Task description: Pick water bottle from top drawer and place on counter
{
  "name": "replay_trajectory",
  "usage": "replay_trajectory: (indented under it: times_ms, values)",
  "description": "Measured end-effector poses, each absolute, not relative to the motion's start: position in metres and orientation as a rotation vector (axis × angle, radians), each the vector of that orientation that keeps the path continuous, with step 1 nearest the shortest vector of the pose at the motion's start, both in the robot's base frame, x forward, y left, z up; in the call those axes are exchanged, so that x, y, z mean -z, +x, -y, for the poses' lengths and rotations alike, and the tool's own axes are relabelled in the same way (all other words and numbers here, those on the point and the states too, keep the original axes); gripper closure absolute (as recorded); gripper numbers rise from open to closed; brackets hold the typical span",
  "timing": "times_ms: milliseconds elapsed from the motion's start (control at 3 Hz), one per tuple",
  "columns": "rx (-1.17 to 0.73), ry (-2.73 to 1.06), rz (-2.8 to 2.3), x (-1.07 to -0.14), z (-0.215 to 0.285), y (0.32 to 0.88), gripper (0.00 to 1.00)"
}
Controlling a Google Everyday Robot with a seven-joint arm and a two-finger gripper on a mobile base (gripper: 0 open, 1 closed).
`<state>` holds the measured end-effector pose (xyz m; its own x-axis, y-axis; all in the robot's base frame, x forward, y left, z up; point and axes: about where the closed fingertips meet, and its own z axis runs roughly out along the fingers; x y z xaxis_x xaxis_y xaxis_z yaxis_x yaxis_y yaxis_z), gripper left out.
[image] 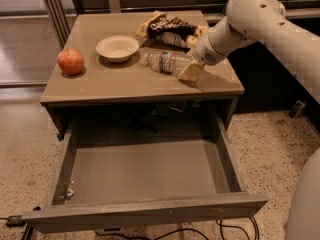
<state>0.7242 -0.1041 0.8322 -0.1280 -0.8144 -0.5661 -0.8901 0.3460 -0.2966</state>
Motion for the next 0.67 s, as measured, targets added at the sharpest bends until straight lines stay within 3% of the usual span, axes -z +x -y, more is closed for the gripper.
replay_trajectory:
  times_ms: [333, 667]
  values:
    - [-0.148, -1.485, -1.954, -0.8321, 0.1040, 0.7242, 0.00]
    - [-0.148, -1.485, -1.954, -0.8321, 0.1040, 0.7242, 0.00]
